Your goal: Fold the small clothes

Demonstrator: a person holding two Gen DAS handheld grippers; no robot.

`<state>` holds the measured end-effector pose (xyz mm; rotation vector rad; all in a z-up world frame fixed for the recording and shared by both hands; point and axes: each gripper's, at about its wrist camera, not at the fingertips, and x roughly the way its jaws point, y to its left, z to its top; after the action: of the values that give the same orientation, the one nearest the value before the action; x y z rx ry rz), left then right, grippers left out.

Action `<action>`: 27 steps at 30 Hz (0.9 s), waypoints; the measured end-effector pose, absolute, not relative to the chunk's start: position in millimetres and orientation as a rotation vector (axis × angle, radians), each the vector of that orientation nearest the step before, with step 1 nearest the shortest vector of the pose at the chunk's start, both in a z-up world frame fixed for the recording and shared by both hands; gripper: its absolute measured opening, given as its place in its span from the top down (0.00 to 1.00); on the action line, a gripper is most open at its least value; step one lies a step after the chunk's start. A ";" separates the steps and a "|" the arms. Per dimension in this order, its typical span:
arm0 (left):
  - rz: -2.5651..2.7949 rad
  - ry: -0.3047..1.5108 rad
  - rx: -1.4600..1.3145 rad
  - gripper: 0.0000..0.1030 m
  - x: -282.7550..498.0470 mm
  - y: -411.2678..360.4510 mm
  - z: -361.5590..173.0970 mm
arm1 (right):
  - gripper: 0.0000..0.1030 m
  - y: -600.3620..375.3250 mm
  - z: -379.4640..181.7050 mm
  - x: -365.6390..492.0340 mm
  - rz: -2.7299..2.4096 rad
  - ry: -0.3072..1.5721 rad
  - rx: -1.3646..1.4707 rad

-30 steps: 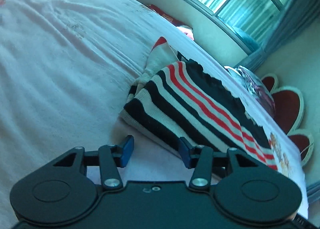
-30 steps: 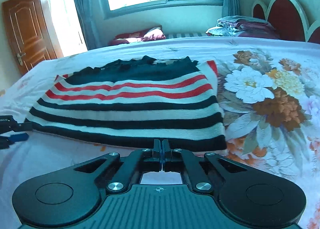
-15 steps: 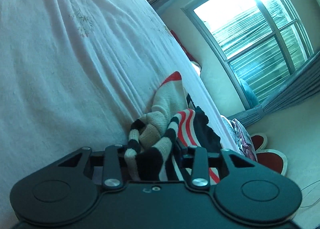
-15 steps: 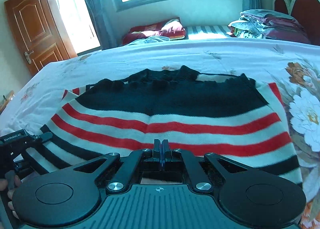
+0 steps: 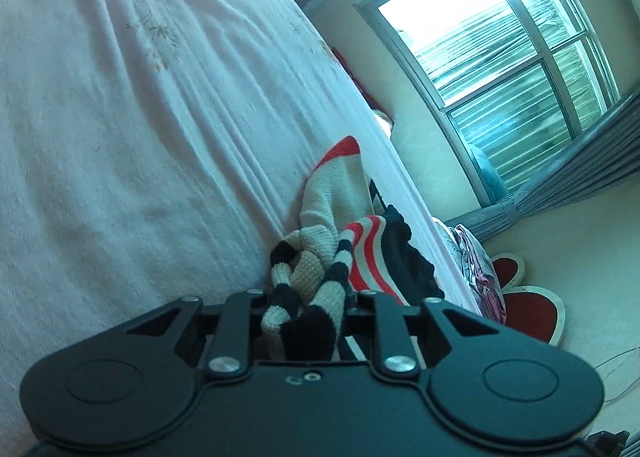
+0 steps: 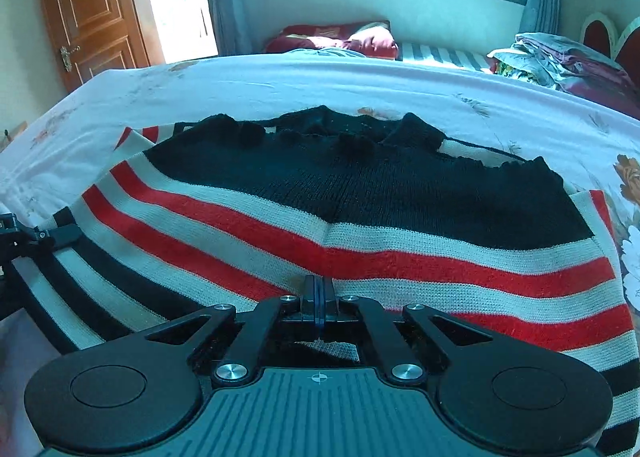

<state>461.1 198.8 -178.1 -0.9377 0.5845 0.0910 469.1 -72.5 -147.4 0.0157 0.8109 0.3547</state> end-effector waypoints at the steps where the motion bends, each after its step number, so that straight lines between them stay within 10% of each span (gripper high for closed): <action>1: 0.088 0.582 -0.923 0.81 461.2 197.4 -176.0 | 1.00 -73.3 -147.8 469.4 0.358 0.809 0.018; 12: -0.057 0.509 -0.744 0.82 464.9 133.9 -83.4 | 1.00 -93.1 -147.1 464.6 0.453 0.776 0.077; 24: -0.377 0.797 -0.263 0.71 489.4 -148.1 -73.5 | 0.99 -329.0 -81.4 419.3 0.269 0.631 0.600; 25: -0.419 0.895 -0.200 0.63 491.5 -175.2 -91.4 | 0.93 -344.9 -83.9 417.2 0.252 0.638 0.638; 27: -0.473 0.941 -0.209 0.64 475.6 -191.2 -104.6 | 0.25 -376.4 -87.4 411.4 0.201 0.650 0.705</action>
<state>475.6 -191.2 -104.6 -0.2087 0.9413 -0.4730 411.4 -376.4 -87.4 0.7051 0.6498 0.2013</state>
